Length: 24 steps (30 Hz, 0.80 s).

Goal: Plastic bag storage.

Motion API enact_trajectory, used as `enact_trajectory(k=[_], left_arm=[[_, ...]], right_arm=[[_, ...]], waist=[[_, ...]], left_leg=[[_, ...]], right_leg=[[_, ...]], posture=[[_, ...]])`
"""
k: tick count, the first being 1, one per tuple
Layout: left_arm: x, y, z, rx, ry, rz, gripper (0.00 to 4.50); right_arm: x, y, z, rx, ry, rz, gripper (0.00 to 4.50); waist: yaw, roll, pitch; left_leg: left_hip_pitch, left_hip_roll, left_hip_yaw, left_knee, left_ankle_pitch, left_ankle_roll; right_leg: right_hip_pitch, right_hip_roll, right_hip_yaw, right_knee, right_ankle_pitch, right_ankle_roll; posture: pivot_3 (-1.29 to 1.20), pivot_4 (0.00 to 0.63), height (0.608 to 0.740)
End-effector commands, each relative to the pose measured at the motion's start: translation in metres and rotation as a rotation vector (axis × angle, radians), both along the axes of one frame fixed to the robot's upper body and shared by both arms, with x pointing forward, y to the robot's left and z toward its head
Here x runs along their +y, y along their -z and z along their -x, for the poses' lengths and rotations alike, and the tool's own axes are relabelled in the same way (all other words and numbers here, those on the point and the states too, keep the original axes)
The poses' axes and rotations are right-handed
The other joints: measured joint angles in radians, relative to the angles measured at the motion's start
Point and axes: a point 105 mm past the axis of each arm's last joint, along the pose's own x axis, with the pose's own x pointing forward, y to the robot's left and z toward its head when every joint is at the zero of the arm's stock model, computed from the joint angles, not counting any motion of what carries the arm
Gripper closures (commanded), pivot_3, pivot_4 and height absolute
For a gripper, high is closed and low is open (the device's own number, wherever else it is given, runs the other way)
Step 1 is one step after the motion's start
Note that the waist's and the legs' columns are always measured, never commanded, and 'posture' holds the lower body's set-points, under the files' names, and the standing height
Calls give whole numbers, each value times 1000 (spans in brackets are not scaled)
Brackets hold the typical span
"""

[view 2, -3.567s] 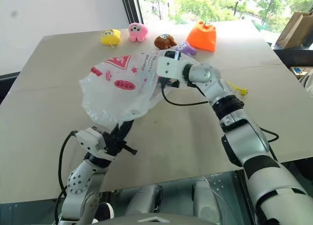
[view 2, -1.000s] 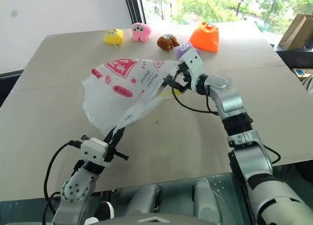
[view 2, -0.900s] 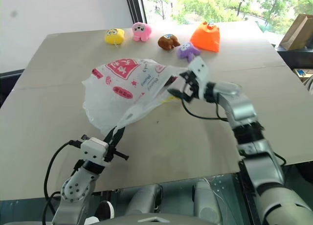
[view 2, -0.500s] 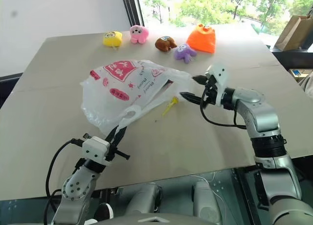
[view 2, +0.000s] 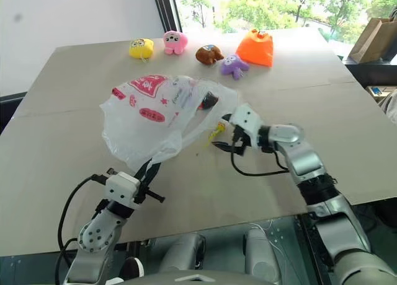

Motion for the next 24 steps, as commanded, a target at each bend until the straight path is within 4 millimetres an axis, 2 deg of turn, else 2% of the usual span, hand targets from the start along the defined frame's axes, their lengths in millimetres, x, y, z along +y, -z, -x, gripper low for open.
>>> enact_trajectory(k=[1,4,7,10,13,15,16,19,22,23,24], left_arm=[[-1,-4,-1,-18,2,4,4500],[-1,-4,-2,-18,1,4,4500],[-1,-4,-2,-18,-1,3,4500],[0,-4,-3,-19,-3,3,4500],[-1,-3,-3,-20,-4,2,4500],[1,1,-1,-17,-10,-1,4500],[3,3,0,-15,-13,-2,4500],[5,10,3,-8,-20,-3,4500],[1,8,3,-15,-12,1,4500],[0,7,2,-18,-11,2,4500],[0,6,0,-19,-10,2,4500]], right_arm=[[8,-9,-9,-110,-33,32,83],[12,-9,-25,-105,11,24,83],[2,11,-41,-46,72,96,83],[2,22,-43,44,60,87,83],[10,27,-33,187,-19,10,83],[12,26,-24,215,-78,-11,587],[12,25,-21,218,-96,-17,701],[8,21,-15,237,-126,-18,2041],[1,21,-9,257,-138,5,3489],[-3,23,-7,258,-143,26,3793],[-8,27,-6,247,-141,65,3792]], waist=[[3,0,0],[-2,0,0],[-1,0,0],[0,0,0],[-2,0,0],[-2,0,0],[-1,0,0],[-2,1,0],[-1,1,0],[0,1,0],[0,1,0]], left_leg=[[0,0,0,0,0,0],[0,0,0,0,0,0],[0,0,0,0,0,0],[0,0,0,0,0,0],[0,0,1,-1,0,0],[0,0,1,-1,0,0],[0,0,1,-1,0,0],[0,0,0,-1,0,0],[0,0,0,-1,0,0],[0,0,0,-1,0,0],[0,0,0,-1,0,0]], right_leg=[[0,0,0,0,0,0],[0,0,0,0,0,0],[0,0,1,0,0,0],[0,0,0,0,0,0],[0,0,1,-1,0,0],[0,0,1,0,0,0],[0,0,1,0,0,0],[0,0,1,0,0,0],[0,0,1,0,0,0],[0,0,1,0,0,0],[0,0,1,0,0,0]], posture=[[0,150,740],[0,150,740],[0,150,740],[0,150,740],[0,150,740],[0,150,740],[0,150,740],[0,150,740],[0,150,740],[0,150,740],[0,150,740]])
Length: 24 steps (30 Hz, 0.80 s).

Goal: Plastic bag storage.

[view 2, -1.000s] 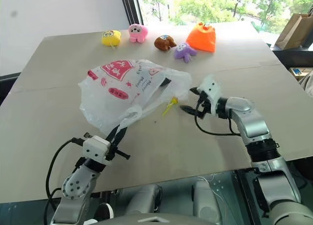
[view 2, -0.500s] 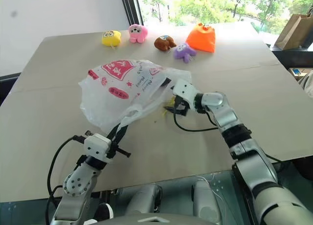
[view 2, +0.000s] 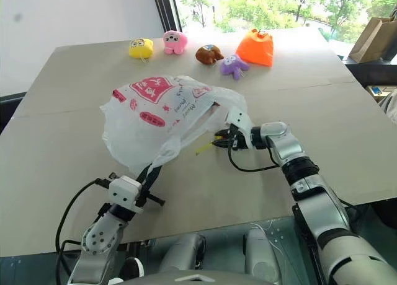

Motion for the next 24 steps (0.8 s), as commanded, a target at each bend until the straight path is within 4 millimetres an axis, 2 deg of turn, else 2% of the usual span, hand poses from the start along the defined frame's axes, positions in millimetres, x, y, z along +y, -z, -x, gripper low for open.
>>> enact_trajectory(k=[1,3,4,10,12,13,15,18,24], left_arm=[[-3,-11,-1,-49,11,5,4500],[-3,-12,-3,-50,12,6,4500],[-4,-12,-3,-51,13,6,4500],[-3,-6,-1,-44,17,10,4500],[-3,-6,-1,-47,21,12,4500],[-4,-6,-1,-48,22,12,4500],[-5,-8,-1,-53,25,15,4500],[-7,-11,-1,-59,26,17,4500],[-10,-21,-2,-73,22,20,4500]], right_arm=[[-12,0,4,-46,-28,75,3792],[-20,6,5,-79,-38,146,3792],[-20,3,4,-90,-29,135,3792],[7,-66,-9,-97,72,-198,3792],[11,-79,-13,-92,104,-258,3792],[11,-81,-14,-90,112,-265,3792],[9,-77,-26,-108,181,-239,3792],[6,-67,-31,-117,211,-185,3792],[6,-56,-9,-106,47,-132,3792]], waist=[[1,0,0],[2,0,0],[2,0,0],[-4,0,0],[-2,1,1],[0,1,1],[3,1,0],[4,1,0],[0,1,1]], left_leg=[[0,0,0,0,0,0],[0,0,0,0,0,0],[0,0,0,0,0,0],[0,0,0,0,0,0],[-1,0,0,0,0,0],[-1,0,0,0,0,0],[-1,0,-1,0,0,0],[-1,-1,0,0,0,0],[-2,-1,0,0,0,0]], right_leg=[[0,0,0,0,0,0],[0,0,0,0,0,0],[0,0,0,0,0,0],[0,0,0,1,0,0],[-2,0,0,2,0,0],[-2,0,0,2,0,0],[-1,0,0,1,0,0],[-1,-1,0,0,0,0],[-2,-1,0,0,0,0]], posture=[[0,150,740],[0,150,740],[0,150,740],[0,150,740],[0,150,740],[0,150,740],[0,150,740],[0,150,740],[0,150,740]])
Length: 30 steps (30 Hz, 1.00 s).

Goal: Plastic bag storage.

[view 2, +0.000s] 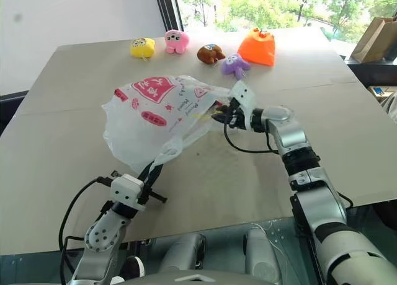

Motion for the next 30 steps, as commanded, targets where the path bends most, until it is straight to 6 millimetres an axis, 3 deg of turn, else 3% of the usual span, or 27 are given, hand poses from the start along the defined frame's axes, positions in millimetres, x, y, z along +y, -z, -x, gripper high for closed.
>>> enact_trajectory(k=[1,6,11,13,15,20,23,26,30], left_arm=[[-5,-13,2,-38,7,6,4500],[-8,-16,1,-36,11,7,4500],[-10,-19,1,-36,13,9,4500],[-10,-20,1,-34,13,9,4500],[-11,-20,1,-32,14,8,4500],[-10,-24,0,-37,4,8,4500],[-12,-24,1,-36,3,9,4500],[-14,-24,1,-34,4,12,4500],[-15,-25,0,-37,5,12,4500]], right_arm=[[4,-13,12,-63,-102,13,3792],[-1,-12,-18,-64,113,31,3792],[24,-29,-26,-49,193,-146,3792],[38,-41,-19,-6,159,-251,3792],[53,-57,1,77,45,-374,3792],[63,-76,44,246,-208,-502,3792],[68,-73,29,260,-100,-490,3792],[77,-49,8,121,42,-305,3792],[89,-35,-17,-31,198,-183,3792]], waist=[[-3,0,0],[-4,0,0],[-3,0,0],[-4,0,0],[-3,1,1],[2,1,0],[-1,1,0],[-5,1,0],[-8,1,0]], left_leg=[[0,0,0,0,0,0],[1,1,1,0,0,0],[1,1,0,0,0,0],[1,1,0,-1,0,0],[0,0,0,-1,0,0],[-2,0,-2,0,0,0],[-1,0,-1,0,0,0],[1,1,-1,-1,0,0],[1,1,0,-1,0,0]], right_leg=[[0,0,0,0,0,0],[0,1,1,1,0,0],[0,1,1,1,0,0],[0,1,1,1,0,0],[-1,1,1,0,0,0],[-1,0,-1,-1,0,0],[-1,0,-1,0,0,0],[-1,1,0,2,0,0],[-1,2,0,2,0,0]], posture=[[0,150,740],[0,150,740],[0,150,740],[0,150,740],[0,150,740],[0,150,740],[0,150,740],[0,150,740],[0,150,740]])
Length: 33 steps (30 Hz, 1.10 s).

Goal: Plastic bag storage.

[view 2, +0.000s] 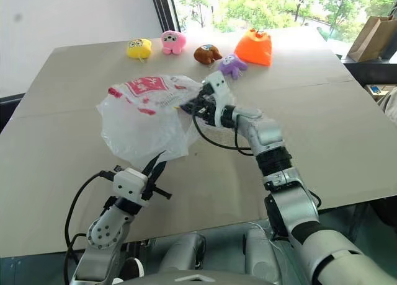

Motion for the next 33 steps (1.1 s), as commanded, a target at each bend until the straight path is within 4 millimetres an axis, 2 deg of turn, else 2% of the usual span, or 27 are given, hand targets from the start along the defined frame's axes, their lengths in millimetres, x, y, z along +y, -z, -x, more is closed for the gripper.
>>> enact_trajectory(k=[1,3,5,7,8,10,12,15,17,19,22,24,27,28,31,33], left_arm=[[-3,-14,1,-50,5,3,4500],[-2,-15,0,-52,3,1,4500],[-1,-16,0,-55,-3,-1,4500],[0,-16,1,-54,-8,-2,4500],[0,-15,1,-53,-13,-2,4500],[2,-15,0,-51,-30,4,4500],[4,-14,-1,-51,-49,13,4500],[5,-12,0,-53,-54,15,4500],[6,-16,2,-68,-65,20,4500],[8,-19,4,-80,-75,18,4500],[11,-21,8,-90,-91,13,4500],[10,-19,10,-87,-94,5,4500],[11,-17,10,-81,-99,6,4500],[9,-17,10,-79,-93,7,4500],[5,-15,8,-75,-69,8,4500],[5,-16,6,-76,-65,5,4500]], right_arm=[[13,-14,-16,-169,100,58,3792],[18,-19,-16,-109,89,-26,2762],[19,-26,-17,-136,86,-64,1967],[18,-27,-16,-168,77,-52,997],[15,-20,-8,-164,3,-15,494],[4,-8,8,-146,-125,48,494],[-16,2,24,-97,-216,101,494],[-43,8,50,-86,-314,152,494],[-58,-4,73,-221,-373,152,494],[-69,-18,80,-314,-310,144,494],[-85,-40,69,-415,-76,74,494],[-101,-37,55,-412,84,73,494],[-113,-16,43,-337,201,129,494],[-114,-2,39,-274,234,146,494],[-106,32,32,-107,274,154,494],[-102,40,21,-73,320,150,494]], waist=[[-1,0,0],[0,0,0],[1,0,0],[3,0,0],[5,0,0],[10,0,0],[14,0,0],[12,0,0],[7,0,0],[1,0,0],[-6,0,0],[1,-1,0],[13,-2,-1],[14,-2,-1],[8,-3,-1],[4,-2,-1]], left_leg=[[0,0,0,0,0,0],[-1,0,1,0,0,0],[-2,0,1,0,0,0],[-2,0,1,0,0,0],[-2,0,1,0,0,0],[-2,0,0,0,0,0],[-3,-1,0,0,0,0],[-4,-2,-1,1,0,0],[-5,-1,-2,0,0,0],[-4,-1,-1,0,0,0],[-3,1,-1,0,0,0],[-2,1,-1,0,0,0],[-1,0,-1,1,0,0],[-1,-1,-1,2,0,0],[0,-1,-1,2,0,0],[0,0,-1,1,0,0]], right_leg=[[-1,0,0,0,0,0],[-1,0,1,0,0,0],[-1,0,1,-1,0,0],[-1,0,1,-2,0,0],[-1,-1,1,-2,0,0],[-1,-1,1,-2,0,0],[0,-2,-1,-3,0,0],[0,-3,-2,-4,0,0],[0,-3,-2,-5,0,0],[-1,-2,-2,-5,0,0],[-1,0,-1,-3,0,0],[0,0,-1,-2,0,0],[3,-1,-2,-3,0,0],[3,-1,-2,-3,0,0],[3,-1,-1,-2,0,0],[3,-1,-1,-2,0,0]], posture=[[0,150,740],[0,150,740],[0,150,740],[0,150,740],[0,150,740],[0,150,740],[0,150,740],[0,150,740],[0,150,740],[0,150,740],[0,150,740],[0,150,740],[0,150,740],[0,150,740],[0,150,740],[0,150,740]])
